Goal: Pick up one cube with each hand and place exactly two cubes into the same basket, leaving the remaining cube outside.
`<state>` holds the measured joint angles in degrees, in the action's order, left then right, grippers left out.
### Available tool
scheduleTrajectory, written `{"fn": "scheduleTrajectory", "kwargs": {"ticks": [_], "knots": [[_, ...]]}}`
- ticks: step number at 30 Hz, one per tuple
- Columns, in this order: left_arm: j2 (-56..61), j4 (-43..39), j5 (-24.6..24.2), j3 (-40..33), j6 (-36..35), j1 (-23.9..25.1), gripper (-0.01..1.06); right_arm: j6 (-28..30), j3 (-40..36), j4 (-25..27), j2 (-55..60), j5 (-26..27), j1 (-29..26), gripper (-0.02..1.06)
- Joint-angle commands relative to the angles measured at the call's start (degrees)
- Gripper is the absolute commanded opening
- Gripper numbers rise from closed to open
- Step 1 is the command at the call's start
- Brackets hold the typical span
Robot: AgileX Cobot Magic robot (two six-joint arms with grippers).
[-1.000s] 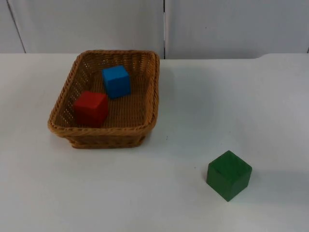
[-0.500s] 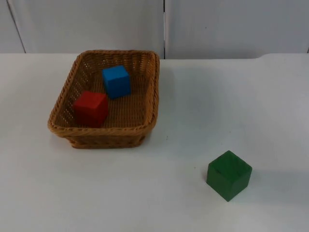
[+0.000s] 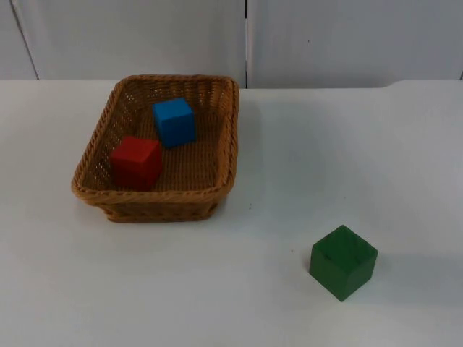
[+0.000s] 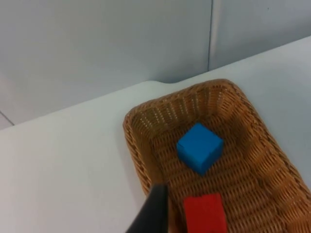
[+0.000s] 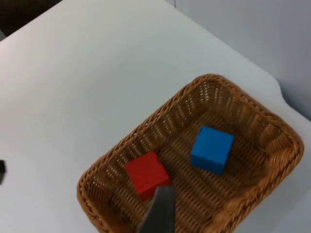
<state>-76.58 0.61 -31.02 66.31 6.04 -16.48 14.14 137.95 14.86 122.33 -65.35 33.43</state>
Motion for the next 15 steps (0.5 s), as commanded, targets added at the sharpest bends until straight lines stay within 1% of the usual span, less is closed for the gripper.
{"fn": "scheduleTrajectory", "kwargs": {"ticks": [1, 3, 4, 5, 7, 12, 15], "knots": [[2.09, 0.60, -0.46, -1.00, -0.37, -0.06, 0.85, 0.48, 0.21, 0.47, -0.89, -1.39, 0.40, 0.75], [4.16, 0.37, 0.80, -3.50, -0.37, -0.06, 0.85, 0.48, 0.21, 0.08, -1.00, -3.23, 0.40, 0.75], [4.16, 0.37, 0.80, -3.50, -0.37, -0.06, 0.85, 0.48, 0.21, 0.08, -1.00, -3.23, 0.40, 0.75], [5.34, 0.37, 1.45, -5.07, -0.37, -0.06, 0.85, 0.48, 0.21, -0.18, -1.12, -4.29, 0.40, 0.75], [7.34, 0.37, 2.98, -8.20, -0.37, -0.06, 0.85, 0.48, 0.21, -0.49, -1.37, -4.62, 0.40, 0.75], [10.37, 0.37, 3.07, -11.95, -0.37, -0.06, 0.85, 0.48, 0.08, -0.60, -2.56, -4.62, 0.40, 0.75], [12.00, 0.48, 2.49, -13.39, -0.49, -0.06, 0.85, 0.33, -2.60, -0.48, -5.39, -4.62, 0.40, 0.75]]}}
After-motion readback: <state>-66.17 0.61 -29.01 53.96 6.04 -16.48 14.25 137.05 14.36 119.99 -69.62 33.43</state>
